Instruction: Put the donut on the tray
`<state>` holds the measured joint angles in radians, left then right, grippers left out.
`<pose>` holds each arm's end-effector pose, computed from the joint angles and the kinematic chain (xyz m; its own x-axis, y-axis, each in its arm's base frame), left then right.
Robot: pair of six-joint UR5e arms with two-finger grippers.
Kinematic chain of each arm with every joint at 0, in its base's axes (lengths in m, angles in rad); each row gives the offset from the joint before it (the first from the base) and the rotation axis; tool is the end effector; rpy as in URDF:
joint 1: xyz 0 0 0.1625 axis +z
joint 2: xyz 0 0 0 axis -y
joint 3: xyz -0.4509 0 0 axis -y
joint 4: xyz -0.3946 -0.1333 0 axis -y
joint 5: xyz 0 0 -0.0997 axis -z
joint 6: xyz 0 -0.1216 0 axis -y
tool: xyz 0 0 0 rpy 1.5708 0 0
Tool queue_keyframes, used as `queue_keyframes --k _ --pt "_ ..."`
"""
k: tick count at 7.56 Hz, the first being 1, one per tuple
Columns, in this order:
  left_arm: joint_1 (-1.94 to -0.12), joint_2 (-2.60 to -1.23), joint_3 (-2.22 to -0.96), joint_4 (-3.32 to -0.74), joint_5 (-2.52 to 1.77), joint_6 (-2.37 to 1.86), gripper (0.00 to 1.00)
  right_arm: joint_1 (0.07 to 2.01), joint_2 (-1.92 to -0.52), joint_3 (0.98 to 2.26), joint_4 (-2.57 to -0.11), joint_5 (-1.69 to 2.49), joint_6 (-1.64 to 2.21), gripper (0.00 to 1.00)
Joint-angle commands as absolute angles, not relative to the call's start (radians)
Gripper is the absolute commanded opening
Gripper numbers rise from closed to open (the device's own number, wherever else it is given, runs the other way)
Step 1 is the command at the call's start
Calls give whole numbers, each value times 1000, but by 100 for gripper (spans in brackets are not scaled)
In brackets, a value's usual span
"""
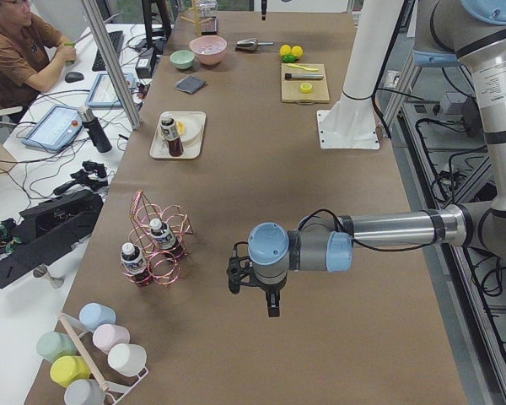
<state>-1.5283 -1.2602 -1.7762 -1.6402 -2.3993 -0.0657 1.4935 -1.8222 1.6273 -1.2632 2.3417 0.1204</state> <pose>-0.0287 -0.3528 0.7190 0.6778 -0.0632 -0.7325 0.0021 0.9965 -0.0841 0.0188 -0.3864 0.7511 0.7132 -0.0136 0.7009 -0.0090 0.9996 0.0285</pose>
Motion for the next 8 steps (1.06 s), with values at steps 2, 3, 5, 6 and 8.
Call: queue_keyframes --k 2,3,5,6,8 --pt "-1528 -1337 -1682 -1637 -2398 -66 98 1523 -1801 1629 -1308 2349 80 100" --pt "-1528 -1339 -1675 -1637 -2398 -66 98 1535 -1777 1641 -1359 2350 78 100" --pt "-1528 -1335 -1677 -1637 -2399 -64 98 1529 -1773 1649 -1382 2349 75 100" --pt "-1528 -1332 -1681 -1637 -2398 -66 98 1531 -1778 1649 -1382 2349 75 100" --pt "-1529 -1333 -1692 -1640 -2398 -66 98 1532 -1779 1651 -1382 2349 75 100"
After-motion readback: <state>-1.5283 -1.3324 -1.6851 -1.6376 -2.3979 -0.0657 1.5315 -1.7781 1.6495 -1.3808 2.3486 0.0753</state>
